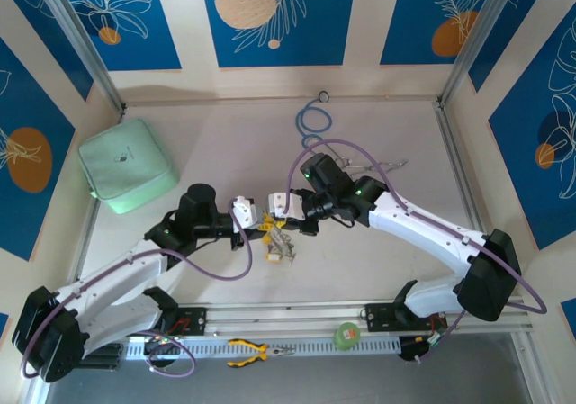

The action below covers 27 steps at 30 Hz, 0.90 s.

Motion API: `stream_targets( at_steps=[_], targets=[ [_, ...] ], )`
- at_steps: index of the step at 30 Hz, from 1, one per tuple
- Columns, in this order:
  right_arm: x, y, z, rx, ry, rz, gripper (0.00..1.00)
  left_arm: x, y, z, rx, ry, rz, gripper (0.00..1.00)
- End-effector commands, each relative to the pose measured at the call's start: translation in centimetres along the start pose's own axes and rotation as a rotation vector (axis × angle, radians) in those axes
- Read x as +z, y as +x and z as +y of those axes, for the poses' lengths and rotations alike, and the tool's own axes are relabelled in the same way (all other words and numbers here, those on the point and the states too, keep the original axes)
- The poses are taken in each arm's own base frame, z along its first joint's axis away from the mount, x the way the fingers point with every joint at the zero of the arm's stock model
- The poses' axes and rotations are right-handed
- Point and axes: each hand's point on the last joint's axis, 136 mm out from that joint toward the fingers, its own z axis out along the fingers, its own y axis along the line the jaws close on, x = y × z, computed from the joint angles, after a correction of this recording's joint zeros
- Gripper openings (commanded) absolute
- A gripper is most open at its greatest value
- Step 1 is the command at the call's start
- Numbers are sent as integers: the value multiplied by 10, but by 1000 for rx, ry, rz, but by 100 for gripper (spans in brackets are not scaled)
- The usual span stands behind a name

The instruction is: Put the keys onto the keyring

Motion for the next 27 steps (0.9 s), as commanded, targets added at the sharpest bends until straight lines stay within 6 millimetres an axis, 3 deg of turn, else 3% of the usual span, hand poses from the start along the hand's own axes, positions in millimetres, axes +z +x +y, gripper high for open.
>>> stream_targets(
  at_steps=[1,9,13,15,19,27],
  targets=[
    [-4,-20,1,-44,-9,-45,0,0,-14,-3,37,30,-35,8],
    [-19,-38,9,-10,-39,-204,0,-1,-20,0,59,6,-65,0],
    [-34,-29,-1,70,-8,-300,24,-3,-23,-1,67,-11,-111,0],
    [-36,-20,-3,106,-10,-312,31,-4,-25,-2,63,-12,-135,0],
    [-30,-5,2,150,-38,-301,33,-3,-26,-3,50,-10,-164,0],
    [-23,-5,3,169,-71,-316,33,-3,-27,-3,44,-8,-179,0]
  ],
)
